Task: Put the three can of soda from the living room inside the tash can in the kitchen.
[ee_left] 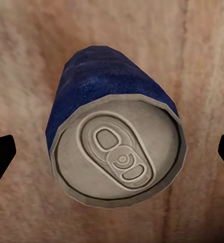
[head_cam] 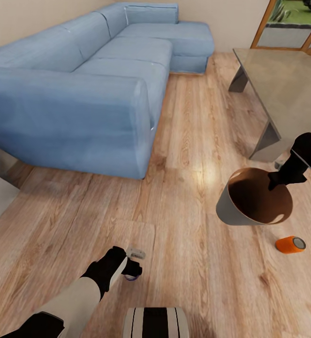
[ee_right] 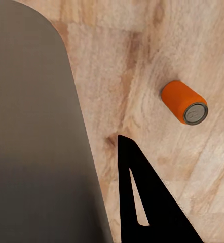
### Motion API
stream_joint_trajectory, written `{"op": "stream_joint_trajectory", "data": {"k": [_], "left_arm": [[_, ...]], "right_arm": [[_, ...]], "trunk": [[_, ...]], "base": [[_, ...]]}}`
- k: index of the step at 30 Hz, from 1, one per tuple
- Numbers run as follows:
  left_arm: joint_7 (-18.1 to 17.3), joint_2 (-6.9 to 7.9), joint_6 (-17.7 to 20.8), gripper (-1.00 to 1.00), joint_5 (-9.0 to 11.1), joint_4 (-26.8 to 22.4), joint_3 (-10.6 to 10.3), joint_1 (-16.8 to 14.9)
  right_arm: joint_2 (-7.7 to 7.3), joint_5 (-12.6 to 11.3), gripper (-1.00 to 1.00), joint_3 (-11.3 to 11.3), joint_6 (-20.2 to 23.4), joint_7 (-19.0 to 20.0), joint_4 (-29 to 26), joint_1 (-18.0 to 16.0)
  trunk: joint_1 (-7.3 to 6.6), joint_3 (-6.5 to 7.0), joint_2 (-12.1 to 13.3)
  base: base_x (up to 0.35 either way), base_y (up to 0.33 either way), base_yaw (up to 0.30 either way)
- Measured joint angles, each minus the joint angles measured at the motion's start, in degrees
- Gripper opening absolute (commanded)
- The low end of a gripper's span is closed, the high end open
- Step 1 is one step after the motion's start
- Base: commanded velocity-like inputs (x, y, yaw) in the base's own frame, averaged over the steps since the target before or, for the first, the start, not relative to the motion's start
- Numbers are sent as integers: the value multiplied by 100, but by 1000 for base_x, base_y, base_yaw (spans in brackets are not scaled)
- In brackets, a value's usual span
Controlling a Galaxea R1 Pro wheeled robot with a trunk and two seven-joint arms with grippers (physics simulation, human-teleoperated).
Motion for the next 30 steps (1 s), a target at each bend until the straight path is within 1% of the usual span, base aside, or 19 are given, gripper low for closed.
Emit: {"op": "stream_joint_trajectory", "data": {"k": [6,9,12,15,18,24,25,30], "left_arm": [[7,-4,-1,100,3,0,0,-2],[10,-7,-1,100,3,0,2,-2],[10,-8,-1,100,3,0,-1,-2],[11,-8,-1,100,3,0,0,-1],[11,-8,-1,100,3,0,-2,-1],[11,-8,-1,100,3,0,2,-1],[11,-8,-1,-100,3,0,3,0],[-11,-1,-6,-100,13,-32,4,6]], "right_arm": [[-6,48,-100,96,-17,-1,2,1],[-9,31,-100,77,-12,1,3,3],[-4,5,-100,44,-2,4,3,3],[-2,15,-100,57,-7,5,3,3],[-9,39,-100,87,-14,5,4,2],[-11,10,-100,50,-4,5,3,2],[-10,11,-100,52,-5,6,1,2],[-9,26,-100,73,-10,4,3,2]], "trunk": [[0,-31,0],[66,-98,-119],[75,-177,-124],[82,-256,-128],[81,-269,-128],[81,-292,-128],[81,-296,-128],[81,-312,-128]], "base": [[6,1,0],[0,0,0],[0,0,0],[0,0,0],[0,0,0],[0,0,0],[0,0,0],[0,0,0]]}}
